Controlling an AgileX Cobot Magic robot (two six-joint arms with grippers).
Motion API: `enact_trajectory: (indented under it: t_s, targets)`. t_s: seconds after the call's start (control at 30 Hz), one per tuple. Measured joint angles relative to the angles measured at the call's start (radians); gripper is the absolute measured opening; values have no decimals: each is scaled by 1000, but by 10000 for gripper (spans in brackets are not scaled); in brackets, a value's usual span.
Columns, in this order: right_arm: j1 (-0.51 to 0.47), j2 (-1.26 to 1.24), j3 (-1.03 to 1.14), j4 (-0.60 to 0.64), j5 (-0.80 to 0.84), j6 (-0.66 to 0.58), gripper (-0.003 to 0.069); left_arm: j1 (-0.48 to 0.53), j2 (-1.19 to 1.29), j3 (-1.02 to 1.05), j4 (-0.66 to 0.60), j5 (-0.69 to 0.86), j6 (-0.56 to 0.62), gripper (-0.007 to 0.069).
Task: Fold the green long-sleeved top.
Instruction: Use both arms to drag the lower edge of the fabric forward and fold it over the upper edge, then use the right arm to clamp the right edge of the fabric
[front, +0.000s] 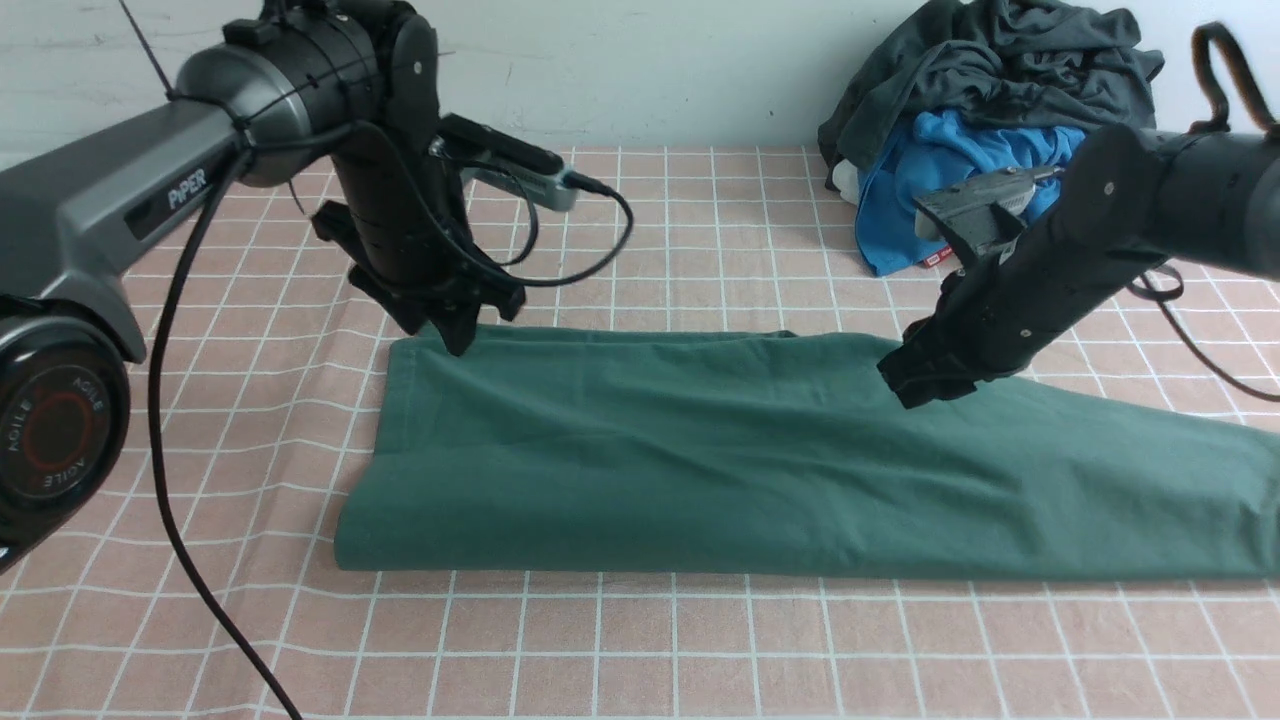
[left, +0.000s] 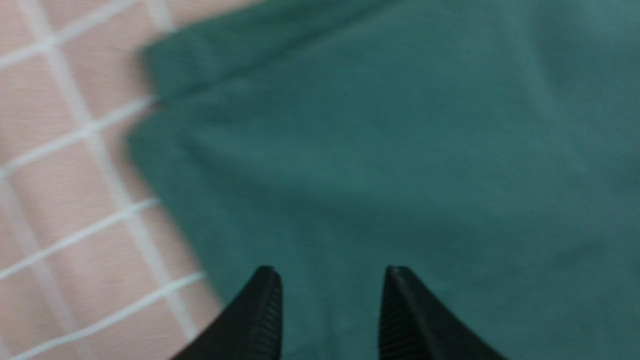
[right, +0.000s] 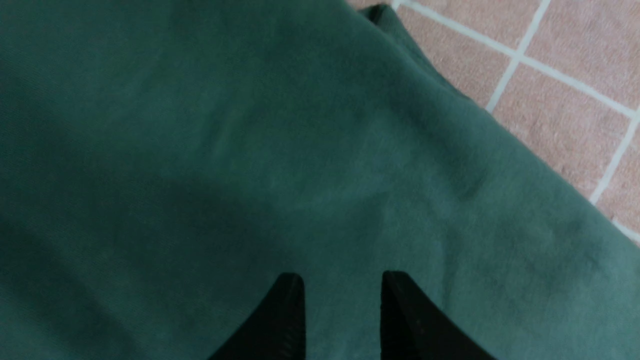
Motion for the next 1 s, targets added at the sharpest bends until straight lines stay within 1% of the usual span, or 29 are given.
enact_trajectory:
  t_s: [0.03,0.1,0.17,0.2,0.23,0.27,0.37,0.4,0.47,0.6,0.63,0.67,0.7,0.8,0.83,0.9,0.93,0.97,1.0]
  targets:
    - [0,0,0,0,0,0,202,0,0,2,0,0,0,235]
    - [-37,-49,0,-8,53,57,182,-19,-6,48,-56,0,23,121]
    - [-76,-94,0,-12,105,72,176,-21,-12,104,-83,0,38,48]
    - [-100,-120,4,-14,122,74,174,-21,-16,131,-92,0,42,29]
    - [-106,-125,6,-14,126,74,174,-21,-17,146,-93,0,45,26]
    - [-144,-163,26,-15,143,74,173,-21,-24,190,-96,0,50,8]
    - [-214,-228,91,-15,144,75,171,-21,-39,291,-93,-4,59,-2]
    - [-266,-261,139,-19,138,76,171,-21,-52,341,-90,-9,59,-3]
    - [-332,-296,208,-30,119,77,171,-21,-74,398,-81,-34,59,-3]
    - [-450,-291,261,-58,84,101,174,-21,-92,437,-77,-69,59,-3]
    - [-455,-289,262,-60,83,101,174,-21,-92,439,-77,-71,59,-3]
    - [-494,-264,263,-67,65,116,192,-21,-95,442,-77,-78,59,-3]
    - [-507,-251,263,-72,57,122,206,-21,-95,442,-77,-79,59,-3]
    - [-536,-191,263,-88,48,130,286,-21,-95,443,-77,-79,59,-3]
    - [-538,-186,263,-90,48,131,300,-21,-95,443,-77,-79,59,-3]
    - [-542,-131,263,-95,27,146,400,-21,-95,443,-77,-80,59,-3]
    - [-542,-115,263,-99,20,156,422,-21,-95,443,-77,-80,59,-3]
    - [-542,-94,264,-116,4,186,468,-21,-95,443,-77,-80,59,-3]
    - [-542,-79,264,-135,-4,212,494,-21,-95,443,-77,-80,59,-3]
